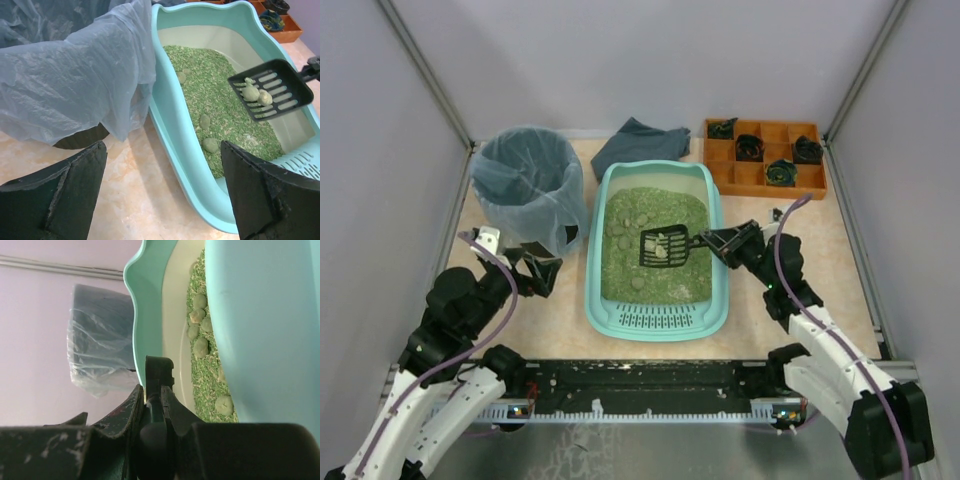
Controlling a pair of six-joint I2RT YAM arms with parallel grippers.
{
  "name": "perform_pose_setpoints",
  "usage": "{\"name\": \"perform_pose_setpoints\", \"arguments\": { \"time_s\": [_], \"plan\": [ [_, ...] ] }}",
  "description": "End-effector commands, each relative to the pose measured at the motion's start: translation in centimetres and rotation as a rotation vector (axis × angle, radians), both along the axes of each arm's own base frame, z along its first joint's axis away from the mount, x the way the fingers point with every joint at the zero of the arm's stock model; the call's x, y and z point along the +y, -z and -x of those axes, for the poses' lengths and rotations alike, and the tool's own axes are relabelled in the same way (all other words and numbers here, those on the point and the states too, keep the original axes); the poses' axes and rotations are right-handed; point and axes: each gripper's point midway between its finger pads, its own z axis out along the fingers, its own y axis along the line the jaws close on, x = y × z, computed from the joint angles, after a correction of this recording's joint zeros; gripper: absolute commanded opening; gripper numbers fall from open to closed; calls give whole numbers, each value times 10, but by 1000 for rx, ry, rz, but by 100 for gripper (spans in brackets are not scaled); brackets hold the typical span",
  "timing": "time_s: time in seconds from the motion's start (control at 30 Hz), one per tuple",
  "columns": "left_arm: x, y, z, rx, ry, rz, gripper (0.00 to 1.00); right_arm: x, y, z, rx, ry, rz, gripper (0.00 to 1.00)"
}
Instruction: Clean the litter box
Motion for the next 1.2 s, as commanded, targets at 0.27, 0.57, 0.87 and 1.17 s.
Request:
{"name": "perform_pose_setpoints", "arguments": {
  "time_s": [0.27, 0.57, 0.87, 1.17],
  "plan": [
    [46, -11, -4, 40, -279, 46, 100, 4, -57, 0, -100, 22, -37, 0],
    [37, 5, -8, 5, -227, 31, 100, 16, -76, -3, -111, 13, -113, 0],
    [40, 5, -9, -4, -228, -5, 100, 4, -111, -16, -135, 107, -132, 0],
    [55, -3, 0, -57, -276, 23, 99, 19, -169, -42, -205, 99, -163, 0]
  ]
}}
